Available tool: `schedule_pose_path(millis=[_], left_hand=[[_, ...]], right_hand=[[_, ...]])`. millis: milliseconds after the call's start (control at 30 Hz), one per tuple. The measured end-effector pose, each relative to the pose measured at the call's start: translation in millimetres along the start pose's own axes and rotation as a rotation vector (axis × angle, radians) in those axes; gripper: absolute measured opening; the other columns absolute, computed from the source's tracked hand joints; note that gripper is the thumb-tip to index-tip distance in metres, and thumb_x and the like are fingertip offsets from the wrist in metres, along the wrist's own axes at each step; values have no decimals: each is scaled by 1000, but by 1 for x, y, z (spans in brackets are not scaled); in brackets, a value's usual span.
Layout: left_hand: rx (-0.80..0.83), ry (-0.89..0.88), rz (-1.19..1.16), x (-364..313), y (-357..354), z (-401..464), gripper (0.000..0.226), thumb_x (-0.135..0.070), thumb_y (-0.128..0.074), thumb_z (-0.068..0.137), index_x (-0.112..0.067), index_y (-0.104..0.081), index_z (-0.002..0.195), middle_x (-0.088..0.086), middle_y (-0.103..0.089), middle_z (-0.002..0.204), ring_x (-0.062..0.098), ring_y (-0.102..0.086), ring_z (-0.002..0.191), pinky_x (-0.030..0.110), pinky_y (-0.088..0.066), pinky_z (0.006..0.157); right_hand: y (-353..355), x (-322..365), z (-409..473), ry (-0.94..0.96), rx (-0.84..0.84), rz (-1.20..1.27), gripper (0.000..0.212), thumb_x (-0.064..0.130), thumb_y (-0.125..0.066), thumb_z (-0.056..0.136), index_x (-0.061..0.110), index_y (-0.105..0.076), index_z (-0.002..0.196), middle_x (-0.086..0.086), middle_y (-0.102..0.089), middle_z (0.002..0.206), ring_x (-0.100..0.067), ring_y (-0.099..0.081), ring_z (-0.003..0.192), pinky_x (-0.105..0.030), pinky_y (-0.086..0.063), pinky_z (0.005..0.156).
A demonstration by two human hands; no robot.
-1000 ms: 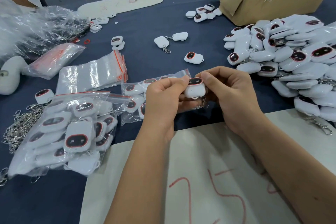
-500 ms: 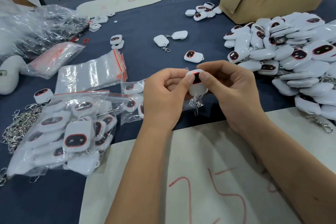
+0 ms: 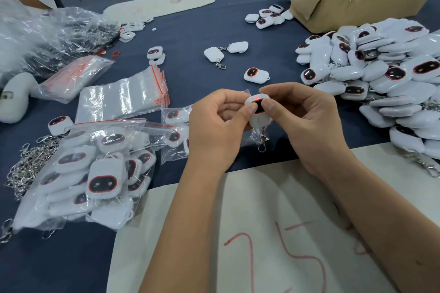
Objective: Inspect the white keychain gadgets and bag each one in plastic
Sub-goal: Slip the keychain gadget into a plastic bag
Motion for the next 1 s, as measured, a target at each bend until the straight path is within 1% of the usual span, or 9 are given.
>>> schedule_pose_path(millis=[100, 167, 233, 333, 467, 600, 800, 933, 1000], left_hand=[[26, -17, -16, -1, 0, 0, 11, -11, -77, 92, -7, -73, 102, 3, -78, 87, 17, -74, 76, 25, -60, 68], [51, -52, -16, -1, 2, 0, 10, -11, -78, 91, -9, -73, 101, 1, -78, 88, 16, -74, 79, 28, -61, 73], [66, -88, -21, -1, 5, 1, 10, -7, -78, 90, -10, -74, 99, 1, -78, 90, 21, -74, 81, 31, -62, 77], [91, -125, -54, -2, 8, 1, 15, 0, -76, 89, -13, -74, 97, 4, -78, 93, 31, -73, 84, 30, -60, 77], [129, -147, -98, -4, 9, 2, 18, 4, -75, 87, -11, -74, 97, 4, -79, 94, 19, -74, 83, 25, -57, 77], [112, -164, -120, -4, 10, 1, 22, 5, -76, 86, -15, -75, 95, 3, -79, 94, 20, -76, 86, 29, -59, 80], [107, -163, -89, -4, 10, 1, 22, 3, -77, 85, -16, -75, 94, 2, -79, 93, 19, -76, 84, 29, -60, 78], [104, -152, -73, -2, 11, 1, 19, 1, -77, 85, -15, -75, 96, 5, -79, 94, 27, -77, 87, 38, -62, 81], [108, -147, -69, -2, 11, 1, 17, 0, -77, 85, -12, -75, 97, 6, -79, 95, 28, -77, 88, 39, -62, 82]], right_hand=[[1, -2, 1, -34, -12, 9, 14, 10, -71, 98, 18, -77, 108, 4, -81, 101, -11, -76, 95, -19, -55, 85], [1, -2, 0, -42, 0, 7, 15, 11, -70, 99, 17, -78, 110, 2, -81, 103, -13, -76, 98, -22, -56, 87], [1, -1, 1, -17, 31, -37, 15, 9, -68, 100, 15, -78, 111, 2, -81, 103, -15, -76, 99, -23, -56, 89], [-1, 2, -1, 63, 50, -112, 16, 3, -69, 99, 10, -77, 110, 3, -80, 100, -12, -75, 96, -19, -55, 88], [-4, 7, -2, 264, 13, -357, 15, -1, -68, 97, 8, -76, 106, 0, -75, 99, -14, -71, 95, -17, -51, 85], [-3, 9, -1, 309, 34, -399, 12, -1, -67, 98, 3, -74, 107, -4, -72, 101, -14, -68, 94, -17, -50, 84], [-4, 9, -1, 345, 28, -466, 10, 0, -67, 98, 1, -73, 105, -3, -71, 99, -14, -67, 92, -19, -50, 82], [-5, 9, -1, 339, 54, -499, 9, 1, -70, 96, 0, -72, 105, -2, -70, 99, -10, -65, 91, -14, -48, 83], [-4, 9, 0, 328, 39, -473, 8, 1, -72, 95, 0, -73, 103, -3, -71, 97, -10, -66, 89, -13, -48, 82]])
Point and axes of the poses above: each hand's wrist, its own z-axis towards the middle knuckle, its own y-axis out of the back of the hand, x = y × z, the point moved 1 cm from there along z, towards the middle knuckle
